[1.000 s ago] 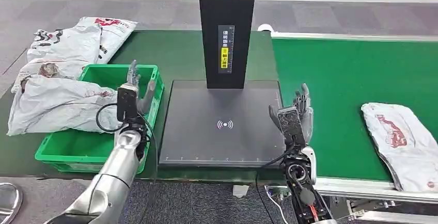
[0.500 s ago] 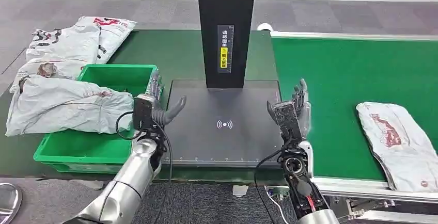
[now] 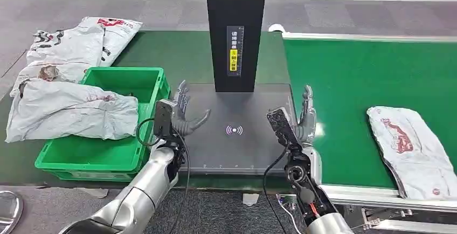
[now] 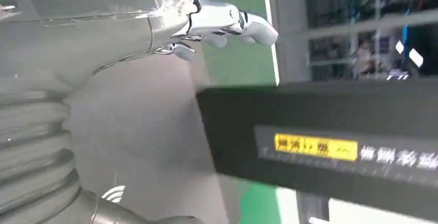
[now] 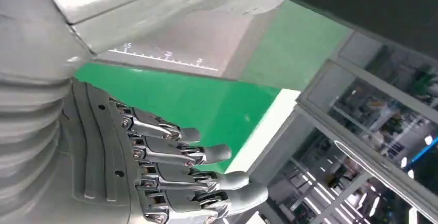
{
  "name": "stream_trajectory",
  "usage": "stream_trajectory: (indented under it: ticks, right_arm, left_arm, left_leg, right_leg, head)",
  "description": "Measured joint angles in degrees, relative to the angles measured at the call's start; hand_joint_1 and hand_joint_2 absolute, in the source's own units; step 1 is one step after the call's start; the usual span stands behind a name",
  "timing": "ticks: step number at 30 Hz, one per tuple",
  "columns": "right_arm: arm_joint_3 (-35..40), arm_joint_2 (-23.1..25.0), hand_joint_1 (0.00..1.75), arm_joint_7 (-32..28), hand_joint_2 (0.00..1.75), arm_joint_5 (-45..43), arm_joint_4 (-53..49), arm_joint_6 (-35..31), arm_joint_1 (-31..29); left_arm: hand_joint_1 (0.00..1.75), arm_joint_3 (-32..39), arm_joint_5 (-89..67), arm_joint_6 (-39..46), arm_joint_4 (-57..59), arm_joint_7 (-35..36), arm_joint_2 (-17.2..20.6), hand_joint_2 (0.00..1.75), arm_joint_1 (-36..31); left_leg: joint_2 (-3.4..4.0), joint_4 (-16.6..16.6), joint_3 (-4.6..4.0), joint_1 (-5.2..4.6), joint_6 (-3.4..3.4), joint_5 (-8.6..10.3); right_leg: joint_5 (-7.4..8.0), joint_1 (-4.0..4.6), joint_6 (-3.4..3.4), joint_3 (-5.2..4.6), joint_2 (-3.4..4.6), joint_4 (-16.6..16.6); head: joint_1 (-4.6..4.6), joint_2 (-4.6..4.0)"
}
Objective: Moved the parcel from conveyor to table for the left to box.
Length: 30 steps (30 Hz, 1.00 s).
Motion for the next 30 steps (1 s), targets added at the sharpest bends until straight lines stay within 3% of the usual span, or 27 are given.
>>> stream_trajectory:
  ticks: [19, 26, 30]
  right_arm:
    - [0.1, -0.1, 0.00, 1.5, 1.75, 1.8, 1.9, -0.5, -0.2]
    - [0.0, -0.4, 0.00, 4.9, 1.75, 8.7, 2.6, -5.6, -0.4]
    - [-2.9, -0.5, 0.00, 8.3, 1.75, 21.7, 2.0, -6.0, -0.1]
  left_arm:
    - [0.00, -1.6, -0.2, -0.2, 3.0, 0.9, -0.4, 1.75, -0.9]
    - [0.00, -2.6, 0.0, 0.5, 3.7, 2.5, -0.8, 1.75, -1.5]
    - [0.00, -2.6, 0.8, 0.4, 4.3, 2.7, -0.9, 1.75, -1.9]
  left_leg:
    - [0.01, 0.0, -0.01, 0.00, 0.00, 0.00]
    - [0.01, 0.0, -0.01, 0.00, 0.00, 0.00]
    - [-0.01, 0.0, -0.01, 0.00, 0.00, 0.00]
  right_leg:
    - [0.00, 0.00, 0.00, -0.01, 0.01, 0.0]
    - [0.00, -0.01, 0.00, -0.02, 0.01, 0.0]
    - [0.00, 0.00, 0.00, -0.02, -0.01, 0.0]
  head:
    - [0.00, -0.02]
    - [0.00, -0.02]
    - [-0.02, 0.00]
